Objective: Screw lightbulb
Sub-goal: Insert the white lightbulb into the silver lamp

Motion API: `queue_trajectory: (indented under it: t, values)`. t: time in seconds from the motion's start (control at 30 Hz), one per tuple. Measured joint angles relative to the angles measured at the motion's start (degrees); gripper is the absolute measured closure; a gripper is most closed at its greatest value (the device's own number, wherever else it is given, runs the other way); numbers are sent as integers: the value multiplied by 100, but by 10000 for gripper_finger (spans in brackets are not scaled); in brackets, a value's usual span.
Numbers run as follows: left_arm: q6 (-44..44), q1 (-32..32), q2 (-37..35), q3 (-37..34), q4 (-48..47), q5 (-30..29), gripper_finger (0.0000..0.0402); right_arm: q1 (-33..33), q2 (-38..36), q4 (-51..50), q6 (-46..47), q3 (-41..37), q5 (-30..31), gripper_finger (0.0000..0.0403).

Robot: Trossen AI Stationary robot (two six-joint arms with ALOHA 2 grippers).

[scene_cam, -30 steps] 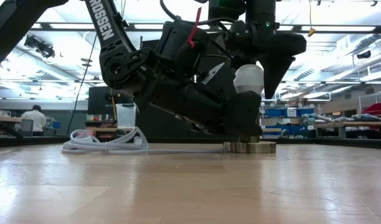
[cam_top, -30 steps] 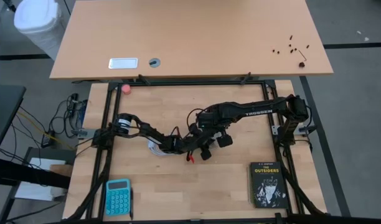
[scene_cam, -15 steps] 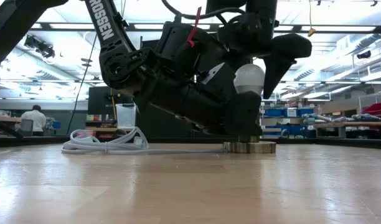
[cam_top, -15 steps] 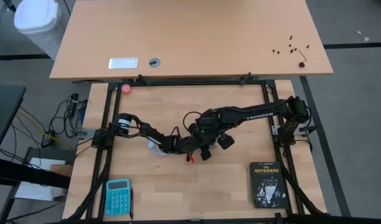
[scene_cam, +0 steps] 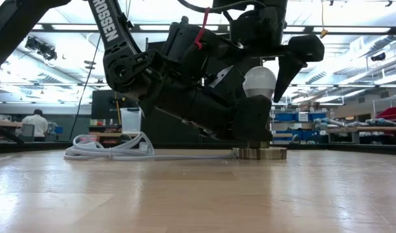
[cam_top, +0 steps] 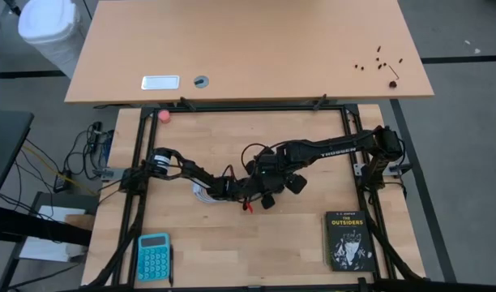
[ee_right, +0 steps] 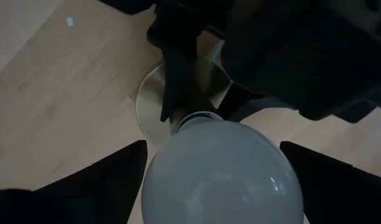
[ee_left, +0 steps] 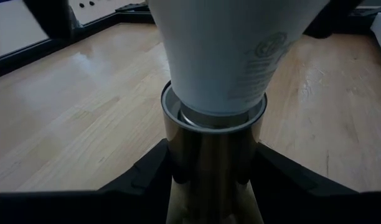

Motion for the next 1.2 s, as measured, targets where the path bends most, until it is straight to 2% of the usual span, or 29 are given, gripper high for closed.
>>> queue_trajectory:
  t: [0.33,0.83,1.2]
  values:
    - [15,0,0,0,24,-7,218,-3,0,-17,-890,0,-5,32]
    - [22,7,2,-2,37,-22,218,-48,-44,-24,-1076,0,-282,91]
    - [17,9,2,-2,38,-20,218,-74,-46,84,-1099,-1,-320,96]
